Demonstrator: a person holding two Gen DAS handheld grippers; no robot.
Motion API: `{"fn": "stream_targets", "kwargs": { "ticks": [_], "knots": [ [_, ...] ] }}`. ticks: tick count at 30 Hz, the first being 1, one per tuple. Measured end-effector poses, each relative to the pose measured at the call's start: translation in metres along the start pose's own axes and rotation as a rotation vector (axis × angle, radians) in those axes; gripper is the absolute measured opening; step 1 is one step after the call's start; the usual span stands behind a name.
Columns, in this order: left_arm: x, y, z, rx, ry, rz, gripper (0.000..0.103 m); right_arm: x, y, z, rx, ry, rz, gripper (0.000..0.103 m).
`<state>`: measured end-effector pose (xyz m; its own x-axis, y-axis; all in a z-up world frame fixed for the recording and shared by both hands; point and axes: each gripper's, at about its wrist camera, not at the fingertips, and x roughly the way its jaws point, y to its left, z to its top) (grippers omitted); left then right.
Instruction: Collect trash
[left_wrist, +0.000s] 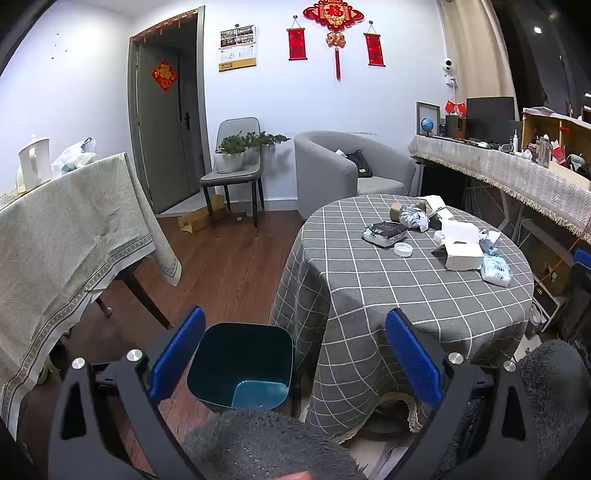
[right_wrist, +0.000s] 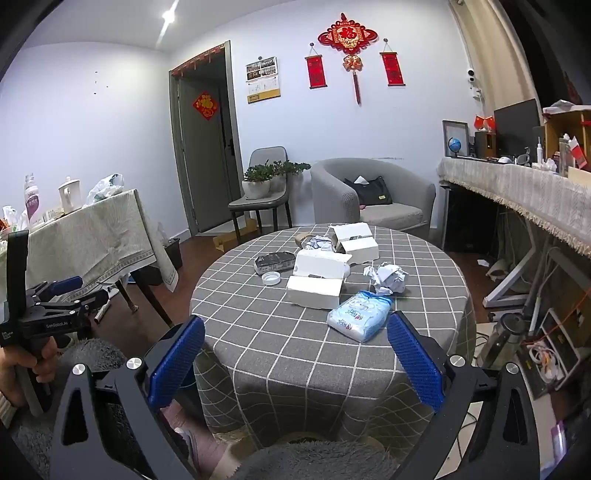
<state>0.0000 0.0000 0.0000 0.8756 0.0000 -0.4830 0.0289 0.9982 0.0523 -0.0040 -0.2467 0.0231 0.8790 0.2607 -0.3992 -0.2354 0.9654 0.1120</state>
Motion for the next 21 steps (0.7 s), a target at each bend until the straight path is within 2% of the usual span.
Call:
{"fn": "stream_targets", "kwargs": {
  "ticks": [21],
  "knots": [
    [0.0000, 0.0003, 0.0000, 0.000, 0.002, -0.001, 0.100, 0.0015, -0.0018, -0.0011, 0.008, 0.004, 0.003, 0.100]
  ]
}}
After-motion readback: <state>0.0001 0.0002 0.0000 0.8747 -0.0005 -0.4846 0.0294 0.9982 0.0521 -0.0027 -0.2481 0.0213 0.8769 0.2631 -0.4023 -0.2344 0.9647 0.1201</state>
